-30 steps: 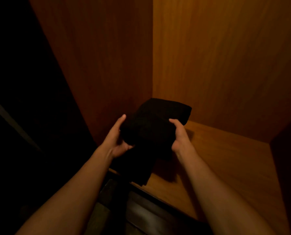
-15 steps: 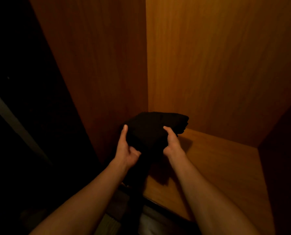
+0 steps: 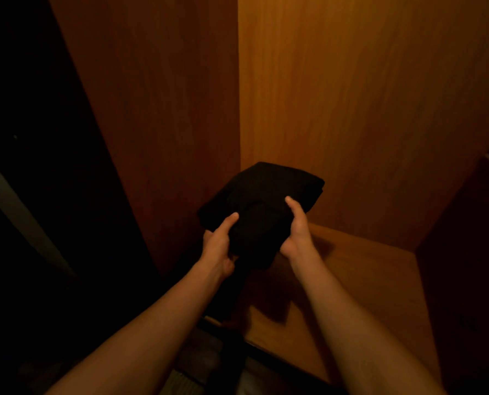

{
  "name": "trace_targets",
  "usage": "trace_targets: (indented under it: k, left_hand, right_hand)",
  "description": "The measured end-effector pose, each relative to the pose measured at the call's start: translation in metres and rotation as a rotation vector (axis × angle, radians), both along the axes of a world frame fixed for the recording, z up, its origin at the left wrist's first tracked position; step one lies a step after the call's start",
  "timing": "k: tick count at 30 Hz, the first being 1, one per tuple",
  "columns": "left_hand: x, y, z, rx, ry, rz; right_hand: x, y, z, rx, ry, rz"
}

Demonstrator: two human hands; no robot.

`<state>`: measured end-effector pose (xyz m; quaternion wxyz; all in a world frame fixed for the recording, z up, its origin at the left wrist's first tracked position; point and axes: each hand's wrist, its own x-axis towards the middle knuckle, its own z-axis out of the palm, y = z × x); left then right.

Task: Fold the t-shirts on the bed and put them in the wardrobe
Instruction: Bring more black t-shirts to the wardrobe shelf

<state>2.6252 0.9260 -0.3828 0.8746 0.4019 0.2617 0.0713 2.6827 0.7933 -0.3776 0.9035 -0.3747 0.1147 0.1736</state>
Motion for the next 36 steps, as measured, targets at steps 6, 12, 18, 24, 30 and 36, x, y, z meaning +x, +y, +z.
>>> trace_targets:
  k: [6, 12, 18, 24, 30, 36]
  left_hand:
    - [-0.021, 0.012, 0.001, -0.107, -0.067, -0.109]
    - [-0.039, 0.046, 0.001, 0.018, -0.067, -0.026]
    - [-0.051, 0.075, -0.021, 0.101, -0.037, 0.029]
    - [-0.051, 0.081, -0.054, 0.037, 0.016, 0.033]
    - [-0.046, 0.087, -0.080, -0.110, 0.150, -0.084]
    - [-0.041, 0.085, -0.099, 0.001, 0.279, -0.049]
  right_hand:
    - [0.008, -0.021, 0.005, 0.035, 0.050, -0.046]
    - [0.013, 0.006, 0.015, -0.012, 0.007, 0.053]
    - [0.021, 0.043, -0.011, -0.167, 0.059, 0.088]
    - [0.047, 0.058, -0.075, -0.223, 0.118, -0.043]
    - [0.029, 0.063, -0.071, -0.336, 0.065, -0.074]
    - [0.029, 0.058, -0.099, -0.775, 0.135, -0.060]
